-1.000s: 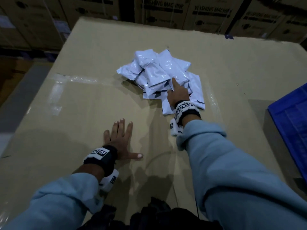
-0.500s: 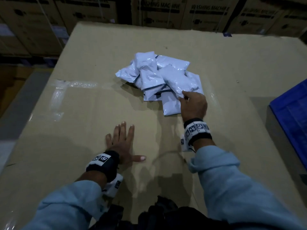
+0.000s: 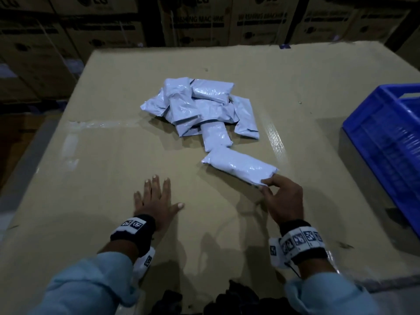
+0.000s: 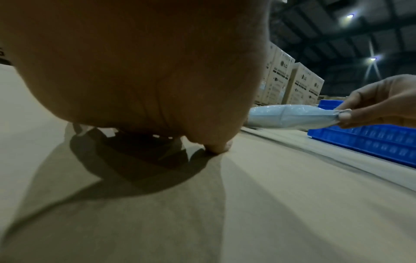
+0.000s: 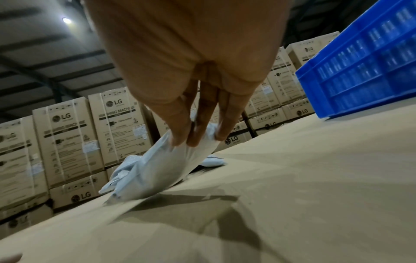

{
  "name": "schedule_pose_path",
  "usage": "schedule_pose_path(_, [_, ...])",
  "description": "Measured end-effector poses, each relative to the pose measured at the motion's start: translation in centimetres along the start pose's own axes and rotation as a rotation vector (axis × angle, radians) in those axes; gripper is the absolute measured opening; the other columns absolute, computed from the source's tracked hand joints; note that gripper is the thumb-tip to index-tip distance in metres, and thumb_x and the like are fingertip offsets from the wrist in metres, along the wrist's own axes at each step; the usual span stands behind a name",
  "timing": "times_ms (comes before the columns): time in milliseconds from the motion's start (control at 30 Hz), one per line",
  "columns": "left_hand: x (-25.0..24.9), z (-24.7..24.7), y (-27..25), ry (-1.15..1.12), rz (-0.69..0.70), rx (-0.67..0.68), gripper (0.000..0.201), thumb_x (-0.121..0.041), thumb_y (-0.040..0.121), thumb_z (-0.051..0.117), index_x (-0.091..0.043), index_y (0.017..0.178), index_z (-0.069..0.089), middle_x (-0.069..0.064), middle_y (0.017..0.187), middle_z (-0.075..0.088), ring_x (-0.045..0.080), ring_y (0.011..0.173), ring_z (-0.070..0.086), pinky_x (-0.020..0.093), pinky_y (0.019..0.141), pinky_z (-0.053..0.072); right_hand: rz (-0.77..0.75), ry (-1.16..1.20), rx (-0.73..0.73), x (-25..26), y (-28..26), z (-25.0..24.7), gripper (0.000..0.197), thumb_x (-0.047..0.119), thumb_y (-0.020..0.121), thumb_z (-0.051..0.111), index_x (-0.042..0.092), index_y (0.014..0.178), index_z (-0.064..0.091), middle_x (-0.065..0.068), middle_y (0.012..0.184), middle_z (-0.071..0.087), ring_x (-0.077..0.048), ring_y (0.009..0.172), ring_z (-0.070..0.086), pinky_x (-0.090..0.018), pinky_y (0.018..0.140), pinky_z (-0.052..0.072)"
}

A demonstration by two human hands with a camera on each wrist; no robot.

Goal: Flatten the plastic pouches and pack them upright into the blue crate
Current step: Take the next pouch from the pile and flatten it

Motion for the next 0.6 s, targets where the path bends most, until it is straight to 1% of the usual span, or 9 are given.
schedule_pose_path(100, [-0.7,-0.5,-1.0,-0.059,-0.042,-0.068,0.082,-0.068,0.100,0.019,-0.023,0.162,-0.010,0.008,0.169,-0.018,0.032,0.156,-0.011,0.066,0.120,0.007,-0.052,0.019,0.093,-0.9,-1.7,-0.6,0.028,-0.006,0.066,0.086,0.012,0.085,0.077,0.000,0.091,0.075,-0.016,0.090,0.068,-0.004,0.093,0.038])
schedule_pose_path(167, [-1.2,-1.7,-1.7,-0.186,-0.065,-0.140,0.071,-0.057,0.105,0.024,-0.020,0.163,0.005,0.005,0.171,-0.008,0.027,0.157,-0.004,0.065,0.120,0.009,-0.058,0.036,0.144,-1.3,-3.0,-0.8,0.029,-0.008,0.066,0.086,0.013,0.085,0.078,0.000,0.094,0.075,-0.013,0.093,0.067,-0.004,0.095,0.038])
schedule_pose_path(200, [-1.6,-2.1,-2.2,-0.254,-0.081,-0.158,0.069,-0.056,0.106,0.024,-0.020,0.163,0.010,0.003,0.171,-0.003,0.025,0.157,-0.002,0.065,0.120,0.008,-0.058,0.046,0.166,-1.5,-3.9,-1.1,0.030,-0.008,0.066,0.085,0.013,0.085,0.078,0.000,0.095,0.075,-0.013,0.093,0.068,-0.004,0.095,0.039])
schedule_pose_path(300, [-3.8,-1.7,-2.9,-0.409,-0.037,-0.175,0.078,-0.069,0.101,0.020,-0.022,0.163,0.010,0.000,0.171,0.004,0.022,0.156,0.008,0.060,0.122,0.010,-0.078,0.088,0.248,-1.1,-6.4,-1.5,0.031,-0.012,0.065,0.079,0.015,0.082,0.078,-0.002,0.098,0.076,-0.019,0.094,0.071,-0.013,0.094,0.046])
schedule_pose_path(367, [-6.4,-1.3,-3.8,-0.476,0.075,-0.221,0.090,-0.078,0.093,0.018,-0.021,0.161,0.015,0.005,0.169,0.013,0.027,0.154,0.019,0.059,0.120,0.021,-0.136,0.092,0.312,-0.3,-7.6,-1.5,0.030,-0.012,0.063,0.077,0.013,0.080,0.079,-0.006,0.097,0.077,-0.022,0.091,0.072,-0.022,0.090,0.051])
schedule_pose_path(400, [-7.8,-0.8,-4.4,-0.471,0.132,-0.241,0.090,-0.078,0.092,0.019,-0.020,0.161,0.018,0.008,0.168,0.016,0.029,0.153,0.021,0.058,0.119,0.024,-0.170,0.087,0.347,0.1,-8.4,-1.3,0.029,-0.010,0.062,0.077,0.012,0.079,0.079,-0.007,0.096,0.077,-0.023,0.089,0.072,-0.027,0.088,0.052])
schedule_pose_path(467, [-10.4,0.1,-5.9,-0.387,0.218,-0.261,0.085,-0.070,0.094,0.020,-0.017,0.162,0.020,0.009,0.169,0.014,0.029,0.154,0.017,0.054,0.120,0.024,-0.211,0.082,0.424,0.4,-9.8,-0.9,0.024,-0.004,0.062,0.076,0.013,0.079,0.079,-0.006,0.094,0.077,-0.021,0.087,0.069,-0.030,0.084,0.052])
schedule_pose_path(533, [-12.8,0.7,-7.8,-0.263,0.290,-0.304,0.086,-0.068,0.094,0.013,-0.015,0.161,0.023,0.010,0.169,0.016,0.035,0.154,0.015,0.056,0.118,0.028,-0.177,0.039,0.511,-0.7,-11.0,-0.1,0.020,0.003,0.065,0.075,0.016,0.080,0.078,-0.001,0.091,0.076,-0.019,0.087,0.067,-0.033,0.084,0.053])
schedule_pose_path(600, [-13.5,1.3,-9.5,-0.157,0.308,-0.351,0.083,-0.068,0.097,0.006,-0.020,0.162,0.025,0.009,0.169,0.018,0.041,0.154,0.012,0.059,0.117,0.029,-0.133,-0.101,0.614,-1.9,-11.9,0.8,0.013,0.018,0.071,0.069,0.022,0.079,0.079,0.001,0.087,0.073,-0.022,0.087,0.066,-0.036,0.082,0.052])
Point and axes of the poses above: each hand's wrist, its own y-axis towards the middle knuckle, its own z-axis out of the palm, x = y × z, the point moved 10 cm from there along y, towards the middle knuckle
